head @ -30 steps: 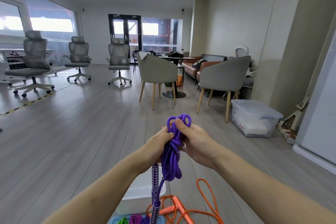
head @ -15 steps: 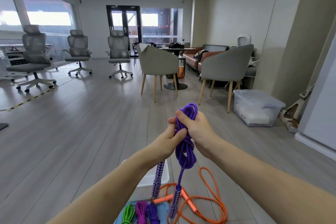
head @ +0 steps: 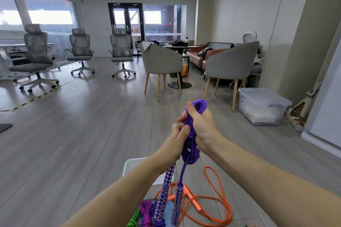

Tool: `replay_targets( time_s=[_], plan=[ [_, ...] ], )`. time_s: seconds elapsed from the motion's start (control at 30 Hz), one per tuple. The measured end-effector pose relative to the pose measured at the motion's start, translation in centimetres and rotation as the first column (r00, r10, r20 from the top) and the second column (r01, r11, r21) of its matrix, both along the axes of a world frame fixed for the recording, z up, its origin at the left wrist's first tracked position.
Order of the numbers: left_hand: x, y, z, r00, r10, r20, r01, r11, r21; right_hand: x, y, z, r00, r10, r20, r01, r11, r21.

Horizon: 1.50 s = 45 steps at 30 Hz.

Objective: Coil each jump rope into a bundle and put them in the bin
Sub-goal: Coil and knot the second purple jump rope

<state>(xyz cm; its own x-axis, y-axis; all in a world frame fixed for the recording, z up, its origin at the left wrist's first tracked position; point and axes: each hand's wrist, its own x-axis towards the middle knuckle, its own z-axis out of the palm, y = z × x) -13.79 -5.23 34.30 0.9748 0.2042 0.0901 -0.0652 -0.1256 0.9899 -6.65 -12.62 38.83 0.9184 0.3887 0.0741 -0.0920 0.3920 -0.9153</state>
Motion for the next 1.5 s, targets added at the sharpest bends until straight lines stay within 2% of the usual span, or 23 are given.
replay_targets(
  time_s=[0.1, 0.17, 0.33, 0.4, 0.57, 0.73, 0.87, 0.97, 1.03, 1.13, 1.2, 1.27, 1.3, 1.4, 1.47, 1.5],
  plan=[
    [0.2, -0.3, -0.2, 1.000, 0.028, -0.002, -0.028, 0.999, -0.033, 0.2, 0.2, 0.2, 0.999, 0.018, -0.034, -0.018, 1.000, 0.006],
    [0.2, -0.4, -0.5, 0.999, 0.042, 0.016, -0.042, 0.999, -0.030, 0.4, 0.2, 0.3, 0.992, 0.030, -0.125, -0.027, 0.999, 0.024],
    [-0.4, -0.8, -1.2, 0.997, 0.073, 0.025, -0.075, 0.994, 0.074, 1.4, 0.0, 0.1, 0.950, 0.060, -0.306, -0.053, 0.998, 0.033],
    [-0.5, -1.0, -1.4, 0.996, 0.089, 0.002, -0.089, 0.994, 0.059, 1.4, 0.0, -0.1, 0.958, 0.075, -0.278, -0.079, 0.997, -0.001],
    [-0.5, -1.1, -0.9, 0.999, 0.036, -0.025, -0.039, 0.990, -0.136, 1.4, -1.0, 0.4, 0.979, 0.193, -0.070, -0.199, 0.975, -0.095],
    [-0.2, -1.2, -1.1, 0.996, 0.033, -0.087, -0.038, 0.997, -0.064, 2.0, -1.7, 0.2, 0.982, 0.184, 0.033, -0.178, 0.974, -0.139],
    [0.2, -1.7, -1.3, 0.996, 0.082, -0.029, -0.081, 0.995, 0.060, 2.4, -0.8, 0.6, 0.997, 0.050, -0.061, -0.059, 0.987, -0.149],
    [0.3, -1.4, -1.5, 0.995, 0.102, 0.010, -0.103, 0.990, 0.093, 2.4, -0.7, 1.0, 0.979, 0.074, -0.193, -0.093, 0.992, -0.090],
    [0.1, -0.9, -1.7, 0.999, 0.033, 0.008, -0.034, 0.998, 0.061, 2.3, -0.8, 0.8, 0.969, 0.096, -0.227, -0.109, 0.993, -0.043],
    [-0.6, -0.6, -2.1, 0.989, -0.102, -0.105, 0.113, 0.988, 0.107, 2.4, -1.2, 0.7, 0.970, 0.128, -0.205, -0.135, 0.991, -0.023],
    [-1.0, -0.8, -2.2, 0.983, -0.131, -0.125, 0.146, 0.981, 0.125, 2.7, -1.6, 0.7, 0.971, 0.136, -0.197, -0.143, 0.990, -0.022],
    [-1.0, -0.8, -2.6, 0.989, -0.104, -0.105, 0.125, 0.968, 0.218, 2.9, -1.8, 0.7, 0.969, 0.129, -0.210, -0.137, 0.990, -0.027],
    [-0.9, -0.7, -2.8, 0.993, -0.066, -0.095, 0.093, 0.945, 0.315, 3.0, -1.9, 0.7, 0.969, 0.114, -0.217, -0.127, 0.991, -0.043],
    [-0.5, -0.6, -3.6, 0.994, 0.067, -0.082, 0.003, 0.755, 0.655, 3.0, -1.6, 0.3, 0.975, 0.031, -0.220, -0.065, 0.987, -0.146],
    [-0.2, -0.6, -4.1, 0.988, 0.128, -0.085, -0.017, 0.638, 0.770, 3.3, -1.3, -0.2, 0.967, -0.022, -0.253, -0.026, 0.983, -0.184],
    [-0.1, -0.6, -4.2, 0.987, 0.136, -0.092, -0.011, 0.616, 0.788, 3.4, -1.2, -0.4, 0.961, -0.036, -0.275, -0.016, 0.983, -0.185]
  ],
)
